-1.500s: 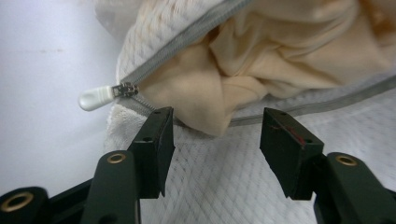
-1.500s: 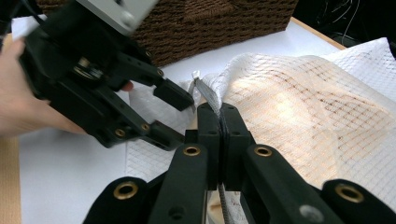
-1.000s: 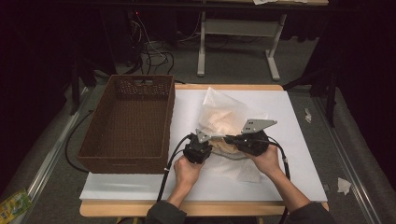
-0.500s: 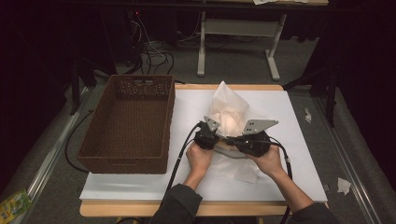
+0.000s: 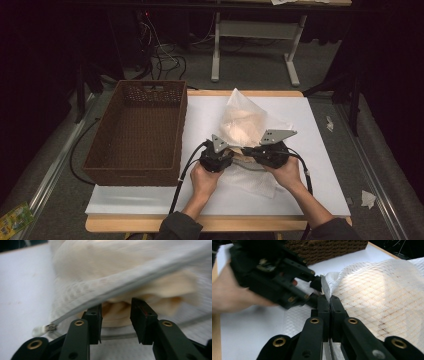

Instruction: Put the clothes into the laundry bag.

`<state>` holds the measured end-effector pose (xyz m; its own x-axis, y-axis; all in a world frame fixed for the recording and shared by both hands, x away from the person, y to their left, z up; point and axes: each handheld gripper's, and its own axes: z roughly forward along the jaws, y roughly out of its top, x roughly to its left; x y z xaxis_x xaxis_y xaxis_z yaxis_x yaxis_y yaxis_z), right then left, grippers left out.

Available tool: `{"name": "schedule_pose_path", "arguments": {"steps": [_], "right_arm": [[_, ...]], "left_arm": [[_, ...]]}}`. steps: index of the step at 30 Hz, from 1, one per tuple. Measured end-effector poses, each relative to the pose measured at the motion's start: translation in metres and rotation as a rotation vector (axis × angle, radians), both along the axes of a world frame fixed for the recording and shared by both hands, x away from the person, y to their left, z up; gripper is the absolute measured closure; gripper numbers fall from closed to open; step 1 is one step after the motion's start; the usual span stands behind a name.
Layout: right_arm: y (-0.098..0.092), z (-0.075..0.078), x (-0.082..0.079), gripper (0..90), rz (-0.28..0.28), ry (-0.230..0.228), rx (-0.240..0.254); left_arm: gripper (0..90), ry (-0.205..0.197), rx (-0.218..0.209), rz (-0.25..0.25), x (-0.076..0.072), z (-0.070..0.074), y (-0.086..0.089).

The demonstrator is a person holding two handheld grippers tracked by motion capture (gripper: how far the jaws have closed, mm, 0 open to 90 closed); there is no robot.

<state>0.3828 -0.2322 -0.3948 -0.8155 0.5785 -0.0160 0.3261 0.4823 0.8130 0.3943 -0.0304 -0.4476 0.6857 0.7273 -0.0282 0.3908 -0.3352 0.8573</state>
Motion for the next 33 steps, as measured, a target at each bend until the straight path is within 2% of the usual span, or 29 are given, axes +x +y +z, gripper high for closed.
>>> {"name": "schedule_pose_path", "arguments": {"steps": [3,5,8,9,10,11,12,13,15,18,21,23,24,26,27,30,33], "right_arm": [[0.001,0.001,0.001,89.9,-0.005,-0.005,0.004],[0.0,0.002,0.001,89.9,-0.009,-0.002,0.01],[-0.004,0.003,0.002,89.9,-0.018,-0.001,0.01],[-0.005,0.003,0.001,89.9,-0.024,0.007,0.014],[-0.006,0.004,0.001,89.9,-0.022,0.002,0.018],[-0.007,0.004,0.001,90.0,-0.024,0.001,0.02],[-0.009,0.005,0.0,90.0,-0.026,-0.001,0.022],[-0.01,0.005,-0.001,90.0,-0.026,-0.003,0.023],[-0.011,0.004,-0.002,89.9,-0.028,0.0,0.022],[-0.014,0.002,-0.001,89.9,-0.041,0.006,0.011],[-0.021,0.001,0.001,89.9,-0.061,0.016,0.026],[-0.024,0.001,0.001,89.9,-0.068,0.012,0.03],[-0.024,0.001,0.002,89.9,-0.067,0.011,0.032],[-0.022,0.001,0.002,89.9,-0.062,0.01,0.034],[-0.021,0.0,0.002,89.9,-0.06,0.007,0.033],[-0.019,0.0,0.001,89.9,-0.057,0.003,0.023],[-0.019,0.001,0.001,89.9,-0.056,0.002,0.019]], "left_arm": [[56.7,0.014,-0.004,-0.019,0.003,0.002,-0.009],[53.9,0.022,-0.004,-0.008,0.01,0.0,-0.015],[51.5,0.022,-0.034,0.015,0.019,-0.001,-0.022],[51.7,0.009,-0.042,0.031,0.023,-0.001,-0.025],[55.9,-0.022,-0.057,0.045,0.023,-0.001,-0.027],[63.5,-0.074,-0.077,0.073,0.024,-0.002,-0.03],[74.1,-0.062,-0.085,0.081,0.028,-0.003,-0.034],[78.7,-0.036,-0.074,0.082,0.032,-0.004,-0.038],[81.8,-0.005,-0.019,0.085,0.042,-0.008,-0.05],[82.0,0.047,0.005,0.08,0.049,-0.006,-0.051],[75.9,0.044,0.029,0.056,0.036,0.002,-0.038],[66.1,0.043,0.058,0.039,0.025,0.004,-0.029],[62.0,0.043,0.081,0.03,0.02,0.004,-0.025],[54.9,0.031,0.153,0.026,0.009,0.002,-0.018],[53.2,0.024,0.173,0.03,0.003,0.001,-0.013],[51.4,0.037,0.184,0.058,-0.009,0.0,0.003],[50.1,0.04,0.214,0.1,-0.017,0.001,0.015]]}}
